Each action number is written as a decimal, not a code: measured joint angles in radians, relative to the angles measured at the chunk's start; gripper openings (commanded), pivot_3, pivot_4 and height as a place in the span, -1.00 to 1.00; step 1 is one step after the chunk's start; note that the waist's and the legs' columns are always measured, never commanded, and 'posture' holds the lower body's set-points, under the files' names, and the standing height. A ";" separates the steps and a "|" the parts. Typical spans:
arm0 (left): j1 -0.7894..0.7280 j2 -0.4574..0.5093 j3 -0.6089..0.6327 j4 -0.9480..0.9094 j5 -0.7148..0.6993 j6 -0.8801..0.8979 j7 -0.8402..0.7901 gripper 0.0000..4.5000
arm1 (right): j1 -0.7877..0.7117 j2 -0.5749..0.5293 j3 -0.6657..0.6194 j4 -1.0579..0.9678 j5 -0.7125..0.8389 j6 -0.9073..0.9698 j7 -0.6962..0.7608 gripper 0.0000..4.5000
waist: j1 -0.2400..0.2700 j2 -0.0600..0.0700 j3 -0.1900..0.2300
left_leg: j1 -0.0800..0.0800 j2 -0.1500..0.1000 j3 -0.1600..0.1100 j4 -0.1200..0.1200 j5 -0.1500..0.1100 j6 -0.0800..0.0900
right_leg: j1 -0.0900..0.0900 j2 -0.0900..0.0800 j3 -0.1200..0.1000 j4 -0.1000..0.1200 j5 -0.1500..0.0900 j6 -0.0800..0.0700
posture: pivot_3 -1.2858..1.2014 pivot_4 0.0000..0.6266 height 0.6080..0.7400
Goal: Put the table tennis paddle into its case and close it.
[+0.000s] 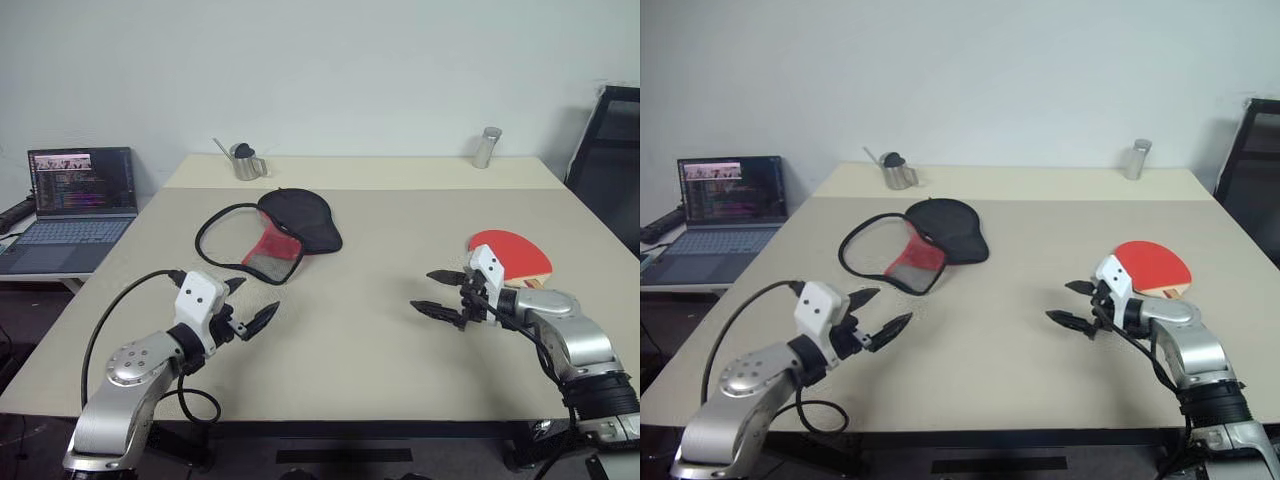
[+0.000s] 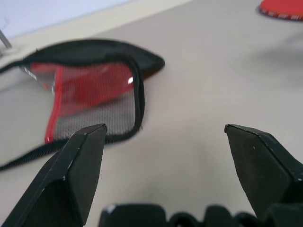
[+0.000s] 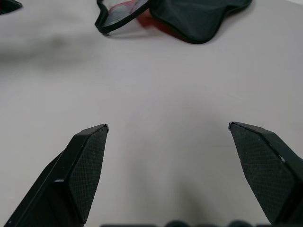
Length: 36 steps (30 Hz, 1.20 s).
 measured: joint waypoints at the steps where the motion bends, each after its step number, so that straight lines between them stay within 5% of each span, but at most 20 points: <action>1: 0.000 -0.004 -0.004 0.005 0.002 -0.003 0.000 0.94 | 0.003 -0.001 0.000 -0.007 0.001 0.004 0.000 0.99 | 0.000 0.000 0.000 | 0.000 0.000 0.000 0.000 0.000 0.000 | 0.000 0.000 0.000 0.000 0.000 0.000 | 0.03 -0.52 1.00; 36: -0.357 -0.263 -0.175 0.497 0.089 -0.241 -0.041 0.94 | -0.003 -0.026 -0.043 -0.208 0.059 0.121 -0.088 0.99 | 0.001 -0.002 0.001 | -0.001 -0.001 0.001 0.002 0.000 0.000 | 0.001 0.000 -0.001 0.000 0.001 0.001 | 0.03 -0.52 1.00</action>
